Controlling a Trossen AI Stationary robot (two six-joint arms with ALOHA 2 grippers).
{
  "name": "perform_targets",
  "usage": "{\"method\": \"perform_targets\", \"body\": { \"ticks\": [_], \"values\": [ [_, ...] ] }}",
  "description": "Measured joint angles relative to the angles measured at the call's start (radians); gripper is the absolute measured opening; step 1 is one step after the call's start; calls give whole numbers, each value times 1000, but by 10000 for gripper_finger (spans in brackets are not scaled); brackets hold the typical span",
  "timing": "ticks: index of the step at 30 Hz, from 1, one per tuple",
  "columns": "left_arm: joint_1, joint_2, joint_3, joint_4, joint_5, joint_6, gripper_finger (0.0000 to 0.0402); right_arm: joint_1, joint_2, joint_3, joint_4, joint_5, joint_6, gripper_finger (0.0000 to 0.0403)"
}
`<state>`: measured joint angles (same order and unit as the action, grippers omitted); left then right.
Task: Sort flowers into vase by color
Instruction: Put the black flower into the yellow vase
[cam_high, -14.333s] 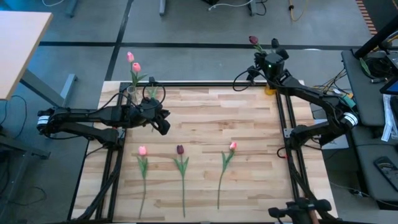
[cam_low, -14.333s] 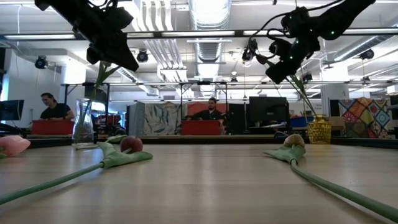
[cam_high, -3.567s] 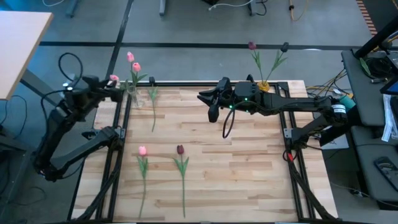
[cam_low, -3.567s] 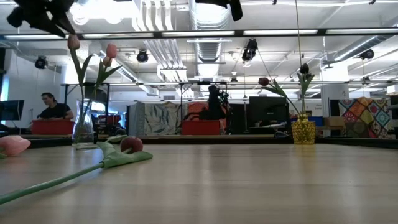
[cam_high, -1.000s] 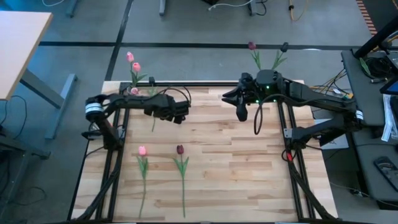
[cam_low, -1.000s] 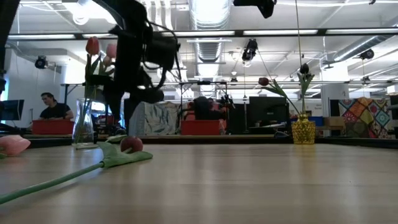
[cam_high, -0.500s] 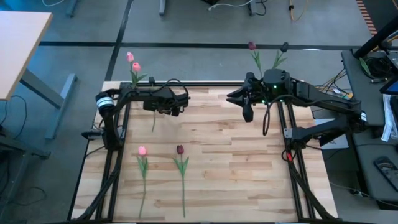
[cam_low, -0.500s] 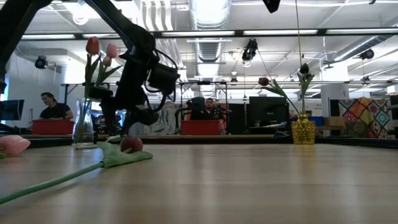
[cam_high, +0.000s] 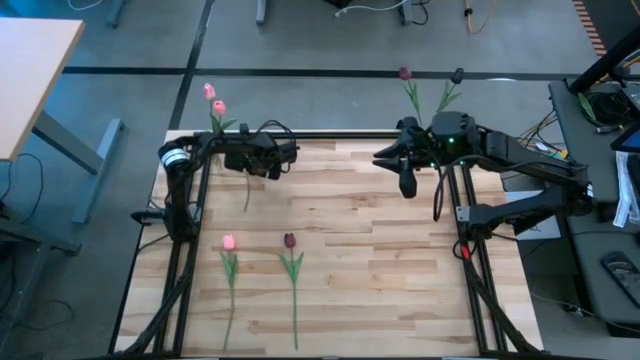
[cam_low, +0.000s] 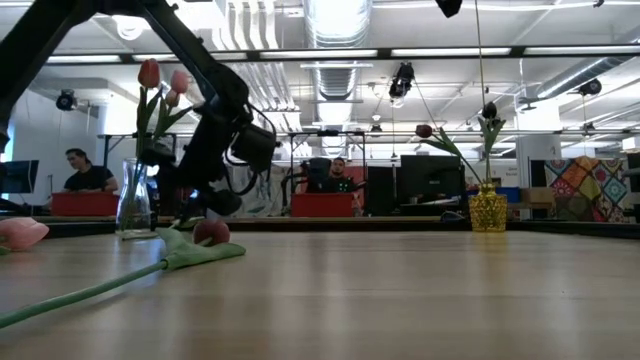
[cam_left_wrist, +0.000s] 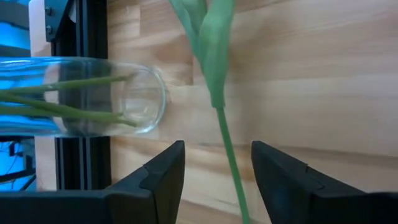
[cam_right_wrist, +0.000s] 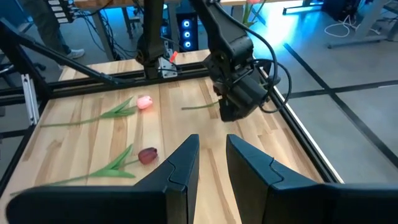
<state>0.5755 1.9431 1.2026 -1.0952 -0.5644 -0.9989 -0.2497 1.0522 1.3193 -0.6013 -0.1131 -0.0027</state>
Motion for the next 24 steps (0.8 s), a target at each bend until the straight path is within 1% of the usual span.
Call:
{"method": "perform_targets", "body": {
  "ticks": [7,14,24],
  "values": [
    [31,31,0,47,11,65,160,0,-25,0,-25,0,-25,72],
    [46,50,1,70,17,81,144,0,-43,0,-32,0,-35,72],
    [68,54,1,110,21,101,83,0,-66,0,-74,0,-37,72]
  ]
}}
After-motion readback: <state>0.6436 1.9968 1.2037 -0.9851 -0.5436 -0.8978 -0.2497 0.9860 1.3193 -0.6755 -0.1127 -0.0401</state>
